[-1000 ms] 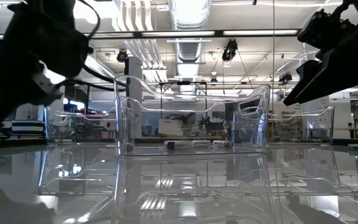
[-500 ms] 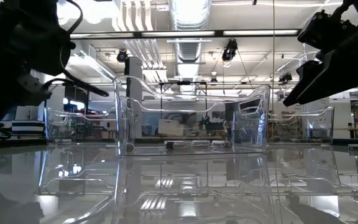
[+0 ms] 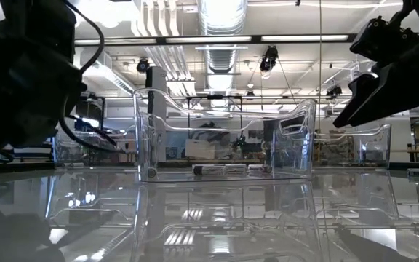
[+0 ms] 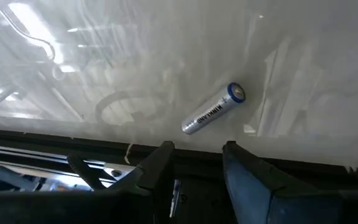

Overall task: Sort batteries
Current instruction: Put the white battery into the top left transparent bin

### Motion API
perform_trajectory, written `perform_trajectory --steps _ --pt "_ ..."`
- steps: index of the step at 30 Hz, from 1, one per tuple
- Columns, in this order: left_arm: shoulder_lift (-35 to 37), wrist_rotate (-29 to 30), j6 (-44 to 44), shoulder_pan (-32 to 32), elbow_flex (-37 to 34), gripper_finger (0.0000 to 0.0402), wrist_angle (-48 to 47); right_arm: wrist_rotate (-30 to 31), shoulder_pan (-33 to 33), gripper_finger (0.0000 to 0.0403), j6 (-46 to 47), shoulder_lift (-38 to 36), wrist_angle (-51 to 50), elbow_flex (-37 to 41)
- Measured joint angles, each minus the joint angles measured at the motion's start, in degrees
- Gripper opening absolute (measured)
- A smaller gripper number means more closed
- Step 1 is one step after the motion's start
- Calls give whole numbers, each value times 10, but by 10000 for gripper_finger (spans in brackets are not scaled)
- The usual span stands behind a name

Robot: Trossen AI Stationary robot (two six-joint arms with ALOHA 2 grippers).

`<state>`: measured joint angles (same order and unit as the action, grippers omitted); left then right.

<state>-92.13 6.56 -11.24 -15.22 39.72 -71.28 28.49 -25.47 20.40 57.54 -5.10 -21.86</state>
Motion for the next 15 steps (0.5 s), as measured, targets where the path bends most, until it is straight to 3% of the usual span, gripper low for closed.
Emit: perform_trajectory --steps 15 --pt "-61 17 3 -19 14 105 53 0 0 277 21 0 30 29"
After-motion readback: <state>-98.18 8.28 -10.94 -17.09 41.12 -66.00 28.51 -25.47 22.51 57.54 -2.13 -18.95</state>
